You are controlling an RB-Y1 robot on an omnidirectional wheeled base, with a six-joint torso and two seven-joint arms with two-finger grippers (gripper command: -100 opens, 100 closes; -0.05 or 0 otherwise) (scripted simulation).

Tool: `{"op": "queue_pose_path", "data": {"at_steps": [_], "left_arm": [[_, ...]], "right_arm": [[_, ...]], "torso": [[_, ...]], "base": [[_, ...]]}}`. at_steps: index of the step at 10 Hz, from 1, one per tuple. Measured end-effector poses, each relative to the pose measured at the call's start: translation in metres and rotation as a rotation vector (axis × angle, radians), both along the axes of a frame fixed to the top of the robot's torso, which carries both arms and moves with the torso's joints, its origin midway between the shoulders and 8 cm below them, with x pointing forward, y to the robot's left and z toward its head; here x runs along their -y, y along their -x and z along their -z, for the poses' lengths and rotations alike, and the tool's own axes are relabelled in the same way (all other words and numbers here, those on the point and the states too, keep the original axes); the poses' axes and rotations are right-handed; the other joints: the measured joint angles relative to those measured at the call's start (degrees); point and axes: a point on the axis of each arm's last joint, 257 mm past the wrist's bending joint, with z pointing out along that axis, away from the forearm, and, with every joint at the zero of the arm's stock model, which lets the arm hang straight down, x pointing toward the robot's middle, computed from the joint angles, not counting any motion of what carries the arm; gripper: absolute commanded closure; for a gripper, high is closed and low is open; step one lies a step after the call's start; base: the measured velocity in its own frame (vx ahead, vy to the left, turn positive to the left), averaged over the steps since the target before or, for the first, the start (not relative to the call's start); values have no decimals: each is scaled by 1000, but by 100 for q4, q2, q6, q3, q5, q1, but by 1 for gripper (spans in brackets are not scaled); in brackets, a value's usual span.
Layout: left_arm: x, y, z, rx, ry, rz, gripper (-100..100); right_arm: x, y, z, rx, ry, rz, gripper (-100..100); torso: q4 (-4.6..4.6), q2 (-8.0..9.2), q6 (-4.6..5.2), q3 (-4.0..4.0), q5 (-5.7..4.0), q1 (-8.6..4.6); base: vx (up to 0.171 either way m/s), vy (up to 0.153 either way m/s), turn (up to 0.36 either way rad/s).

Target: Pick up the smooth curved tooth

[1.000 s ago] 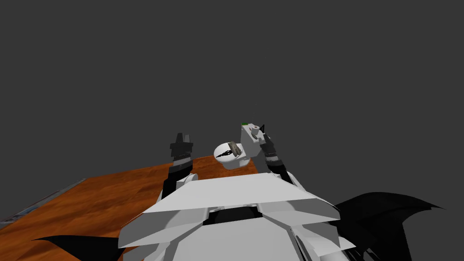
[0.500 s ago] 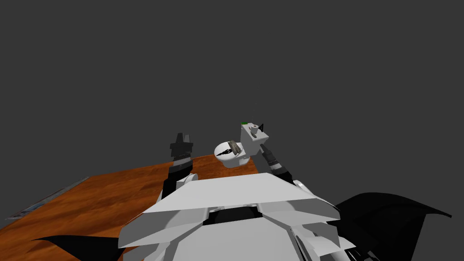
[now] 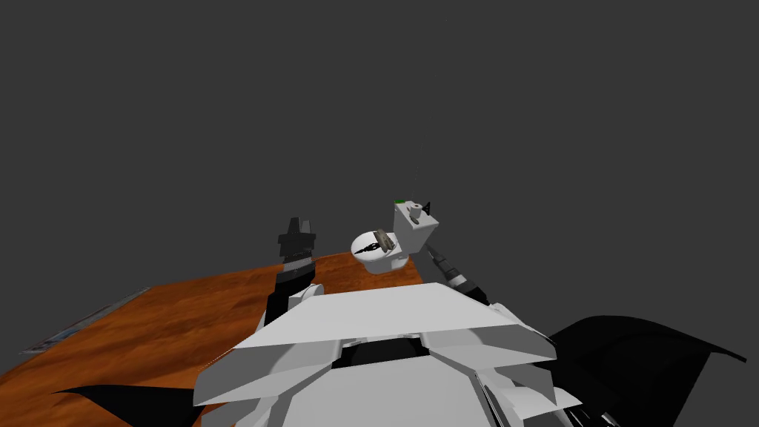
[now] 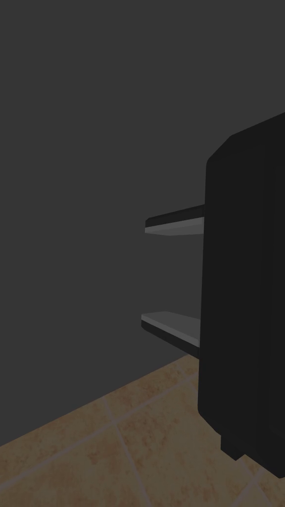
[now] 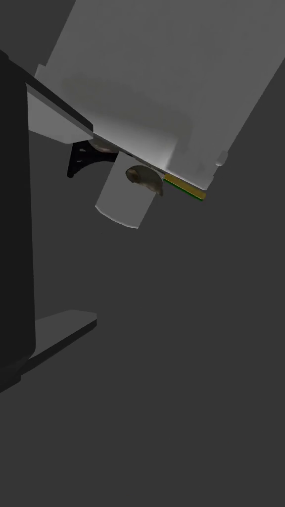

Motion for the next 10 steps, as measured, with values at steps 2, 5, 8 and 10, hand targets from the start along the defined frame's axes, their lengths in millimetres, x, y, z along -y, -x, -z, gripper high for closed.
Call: {"op": "queue_pose_path", "data": {"at_steps": [2, 5, 8, 10], "left_arm": [[0, 0, 0, 0, 0, 0, 0], [0, 0, 0, 0, 0, 0, 0], [0, 0, 0, 0, 0, 0, 0], [0, 0, 0, 0, 0, 0, 0]], "right_arm": [[22, 18, 35, -110, 85, -3, -100], [45, 44, 67, -222, 185, -22, -100], [63, 52, 87, -288, 245, -29, -100], [85, 68, 103, -355, 306, -38, -100]], "torso": [[1, 4, 0, 3, 1, 2], [-1, -8, -1, -4, 1, 5], [-2, -14, -2, -7, 1, 5], [-3, -17, -3, -9, 3, 13]], "base": [[-40, 18, 33], [-10, 16, 20], [-3, 23, 37], [6, 53, 99]]}}
